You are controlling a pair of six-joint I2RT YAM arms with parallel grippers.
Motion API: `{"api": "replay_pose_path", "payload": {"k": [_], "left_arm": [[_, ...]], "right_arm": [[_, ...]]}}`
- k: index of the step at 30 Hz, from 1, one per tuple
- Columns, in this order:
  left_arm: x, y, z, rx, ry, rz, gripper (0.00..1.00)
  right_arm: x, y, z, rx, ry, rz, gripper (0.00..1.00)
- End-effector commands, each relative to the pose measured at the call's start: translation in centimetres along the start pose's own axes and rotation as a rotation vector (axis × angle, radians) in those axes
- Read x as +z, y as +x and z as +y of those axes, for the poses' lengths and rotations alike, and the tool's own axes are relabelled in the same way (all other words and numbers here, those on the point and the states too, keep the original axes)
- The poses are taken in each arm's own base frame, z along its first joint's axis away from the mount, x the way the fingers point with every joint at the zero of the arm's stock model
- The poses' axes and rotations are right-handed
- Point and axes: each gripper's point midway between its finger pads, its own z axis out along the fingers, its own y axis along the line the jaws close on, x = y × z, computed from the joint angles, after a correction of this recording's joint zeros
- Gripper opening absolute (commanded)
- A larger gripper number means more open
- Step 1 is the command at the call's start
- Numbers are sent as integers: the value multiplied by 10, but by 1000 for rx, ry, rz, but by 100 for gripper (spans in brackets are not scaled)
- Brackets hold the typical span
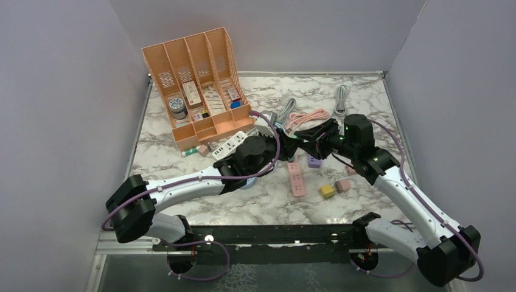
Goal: Insert the plug
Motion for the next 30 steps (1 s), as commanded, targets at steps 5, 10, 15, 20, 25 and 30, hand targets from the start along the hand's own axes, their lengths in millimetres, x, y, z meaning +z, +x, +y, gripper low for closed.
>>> {"api": "replay_pose_path", "payload": {"k": [5, 10, 15, 20, 25, 30], "left_arm": [[-13, -10, -10, 27, 108, 48, 0], [-26, -8, 9, 28, 59, 159, 0], [-57, 0, 35, 77, -49, 308, 0], [-92, 5, 53, 78, -151, 429, 0], [-117, 27, 64, 108, -188, 610, 0], [-129, 48, 95, 269, -250, 786, 0]], "right_arm": [[-7, 12, 6, -99, -49, 61, 70], [-17, -3, -5, -244, -13, -44, 82], [-32, -22, -16, -397, 50, -160, 82], [-44, -32, -36, -519, 129, -202, 79], [-52, -44, -47, -629, 213, -236, 79], [-51, -51, -53, -752, 258, -233, 79]]}}
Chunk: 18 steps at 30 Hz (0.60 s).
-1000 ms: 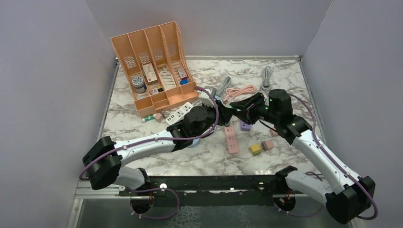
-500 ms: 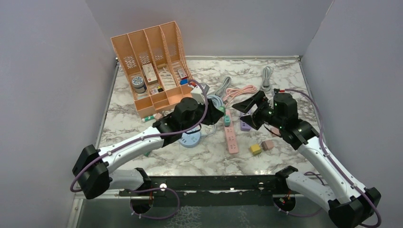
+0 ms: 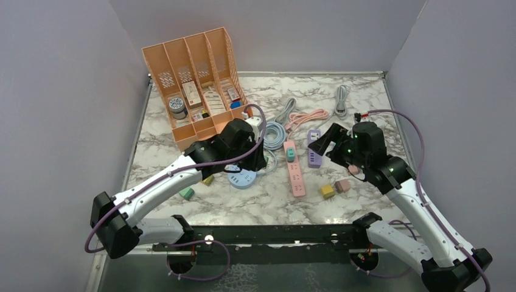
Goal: Insert the plug
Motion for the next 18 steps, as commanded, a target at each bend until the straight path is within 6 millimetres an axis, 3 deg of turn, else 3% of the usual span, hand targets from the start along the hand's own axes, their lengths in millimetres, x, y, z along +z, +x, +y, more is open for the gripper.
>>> {"api": "replay_pose_path", "payload": {"k": [1, 9, 18], "left_arm": [[0, 42, 34, 185, -93, 228, 0], [8, 39, 74, 430, -134, 308, 0], [16, 50, 120, 432, -201, 581, 0]], "right_arm": [[-1, -9, -13, -168, 58, -32, 78], [5, 4, -16, -207, 30, 20, 78], [14, 3, -19, -211, 60, 27, 77]]}}
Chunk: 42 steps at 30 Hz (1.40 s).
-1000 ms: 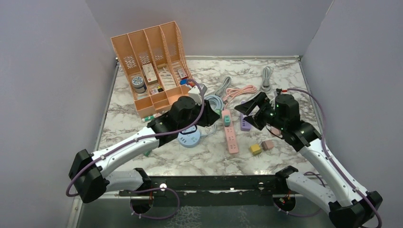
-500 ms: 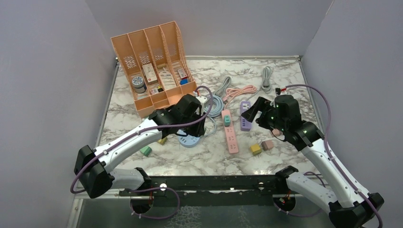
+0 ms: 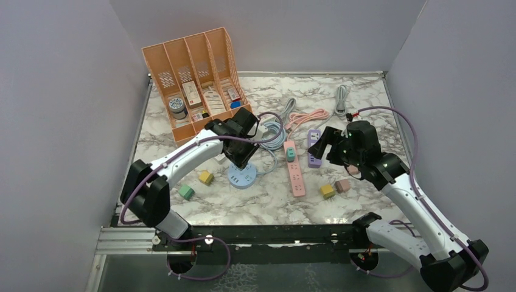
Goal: Insert the plug
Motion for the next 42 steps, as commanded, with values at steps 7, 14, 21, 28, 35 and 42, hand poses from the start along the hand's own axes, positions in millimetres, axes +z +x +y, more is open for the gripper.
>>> {"api": "replay_pose_path", "payload": {"k": [7, 14, 21, 28, 35, 42], "left_arm": [[4, 5, 18, 79, 8, 159, 0], [12, 15, 23, 57, 13, 229, 0], [22, 13, 37, 18, -21, 262, 0], [28, 9, 33, -7, 7, 270, 0], [30, 21, 33, -22, 1, 305, 0], [25, 24, 30, -29, 10, 308, 0]], "right_arm": [[7, 8, -7, 19, 34, 22, 76], [5, 22, -22, -4, 88, 71, 75], [4, 19, -32, -39, 124, 42, 71], [10, 32, -31, -30, 105, 96, 69], [8, 35, -31, -30, 91, 92, 69], [9, 36, -33, -24, 98, 89, 68]]}}
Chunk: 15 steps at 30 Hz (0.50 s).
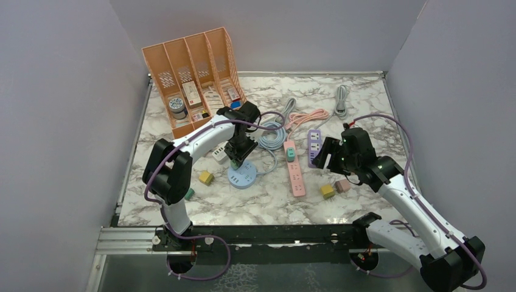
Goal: Insert the plug
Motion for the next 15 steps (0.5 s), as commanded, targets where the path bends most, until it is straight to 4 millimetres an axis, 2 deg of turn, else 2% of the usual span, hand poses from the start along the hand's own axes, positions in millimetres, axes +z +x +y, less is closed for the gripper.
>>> {"api": "replay_pose_path", "payload": {"k": [1, 6, 15], "left_arm": [[-5, 13, -4, -14, 15, 29, 0], [-10, 10, -4, -18, 9, 16, 0], [-31, -2, -3, -23, -2, -48, 0]], "right_arm": [[-1, -1, 3, -9, -22, -15, 68], [0, 0, 2, -5, -19, -14, 68], [0, 0, 2, 0, -22, -16, 68]]}}
